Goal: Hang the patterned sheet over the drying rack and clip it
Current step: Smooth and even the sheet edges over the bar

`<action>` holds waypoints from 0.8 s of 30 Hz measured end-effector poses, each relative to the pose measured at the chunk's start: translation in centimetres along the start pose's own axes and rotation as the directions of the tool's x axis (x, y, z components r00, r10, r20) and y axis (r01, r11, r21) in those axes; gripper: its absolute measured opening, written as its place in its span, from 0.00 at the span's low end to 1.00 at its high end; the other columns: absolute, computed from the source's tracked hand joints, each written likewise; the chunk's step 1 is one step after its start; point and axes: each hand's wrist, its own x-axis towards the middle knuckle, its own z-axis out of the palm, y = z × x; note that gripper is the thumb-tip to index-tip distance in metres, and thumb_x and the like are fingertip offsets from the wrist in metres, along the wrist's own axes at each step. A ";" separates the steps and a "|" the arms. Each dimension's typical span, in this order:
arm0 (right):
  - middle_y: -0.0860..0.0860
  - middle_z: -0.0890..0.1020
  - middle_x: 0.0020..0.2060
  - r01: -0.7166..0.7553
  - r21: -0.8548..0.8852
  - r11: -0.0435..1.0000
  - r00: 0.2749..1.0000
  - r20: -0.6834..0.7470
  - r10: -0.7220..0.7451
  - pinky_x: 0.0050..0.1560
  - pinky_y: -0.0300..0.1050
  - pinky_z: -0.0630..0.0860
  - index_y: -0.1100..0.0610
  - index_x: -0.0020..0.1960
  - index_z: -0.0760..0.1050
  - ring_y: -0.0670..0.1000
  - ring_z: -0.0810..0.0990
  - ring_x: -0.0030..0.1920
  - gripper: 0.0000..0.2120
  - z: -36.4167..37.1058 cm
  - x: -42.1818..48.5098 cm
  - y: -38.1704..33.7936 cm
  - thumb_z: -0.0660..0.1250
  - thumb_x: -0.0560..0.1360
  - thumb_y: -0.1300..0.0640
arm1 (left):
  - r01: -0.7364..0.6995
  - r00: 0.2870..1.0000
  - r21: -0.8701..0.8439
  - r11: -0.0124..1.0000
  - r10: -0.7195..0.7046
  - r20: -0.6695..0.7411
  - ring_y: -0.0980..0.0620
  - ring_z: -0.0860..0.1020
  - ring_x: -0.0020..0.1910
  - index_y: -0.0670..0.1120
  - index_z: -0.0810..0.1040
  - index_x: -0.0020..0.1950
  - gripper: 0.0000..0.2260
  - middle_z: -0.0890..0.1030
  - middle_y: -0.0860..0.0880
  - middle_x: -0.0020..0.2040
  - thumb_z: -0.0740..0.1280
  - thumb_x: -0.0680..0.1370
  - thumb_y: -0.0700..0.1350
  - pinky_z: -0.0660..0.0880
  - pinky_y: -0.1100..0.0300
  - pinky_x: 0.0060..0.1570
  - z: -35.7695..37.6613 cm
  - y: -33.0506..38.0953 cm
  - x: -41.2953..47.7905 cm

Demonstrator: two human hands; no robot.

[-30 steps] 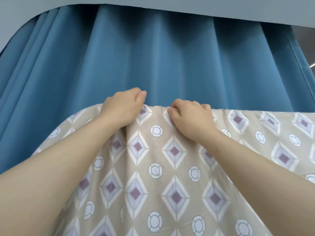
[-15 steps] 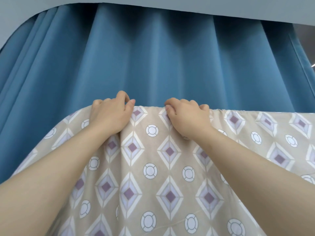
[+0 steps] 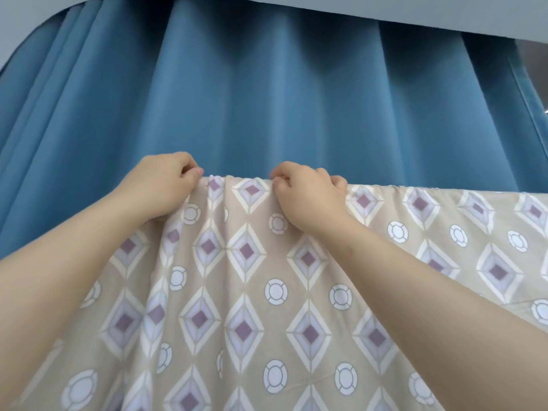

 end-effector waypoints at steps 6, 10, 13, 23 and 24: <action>0.49 0.80 0.45 0.016 -0.014 1.000 0.999 0.032 -0.015 0.53 0.49 0.56 0.51 0.52 0.76 0.55 0.74 0.53 0.17 1.5 0.8 -3.6 0.49 0.80 0.54 | -0.066 0.992 -0.174 0.982 0.084 0.097 0.52 0.74 0.49 0.51 0.79 0.49 0.08 0.80 0.52 0.47 0.61 0.80 0.49 0.65 0.61 0.44 -1.5 -1.0 0.2; 0.49 0.76 0.38 -0.029 -0.074 0.997 1.000 -0.003 0.029 0.52 0.48 0.56 0.53 0.39 0.70 0.55 0.71 0.48 0.17 1.9 0.7 -4.0 0.48 0.81 0.51 | -0.137 0.988 -0.100 0.985 0.144 0.064 0.50 0.73 0.46 0.46 0.79 0.50 0.09 0.78 0.50 0.45 0.59 0.80 0.46 0.67 0.60 0.43 -1.4 -0.9 0.7; 0.49 0.74 0.35 -0.055 -0.098 0.994 0.998 -0.002 0.055 0.52 0.47 0.56 0.54 0.38 0.68 0.55 0.70 0.47 0.18 2.0 0.7 -4.1 0.48 0.81 0.51 | -0.182 0.983 -0.018 0.983 0.182 0.007 0.43 0.75 0.50 0.43 0.76 0.52 0.10 0.79 0.45 0.50 0.56 0.81 0.44 0.72 0.55 0.45 -0.7 -1.0 0.9; 0.49 0.74 0.38 -0.083 -0.118 0.990 0.996 0.020 0.086 0.54 0.47 0.57 0.54 0.43 0.71 0.55 0.69 0.48 0.18 1.2 0.7 -3.6 0.47 0.81 0.49 | -0.085 0.990 -0.135 0.987 0.069 -0.120 0.44 0.72 0.51 0.40 0.75 0.51 0.11 0.78 0.43 0.53 0.55 0.81 0.43 0.67 0.56 0.47 -0.7 -3.3 0.6; 0.50 0.75 0.39 -0.078 -0.121 0.990 0.997 0.011 0.080 0.54 0.47 0.56 0.55 0.46 0.73 0.55 0.69 0.48 0.18 1.3 0.6 -3.5 0.47 0.81 0.49 | -0.103 0.988 -0.133 0.986 0.086 -0.127 0.45 0.72 0.52 0.40 0.75 0.51 0.11 0.78 0.43 0.53 0.55 0.81 0.43 0.67 0.56 0.48 -0.8 -3.3 0.7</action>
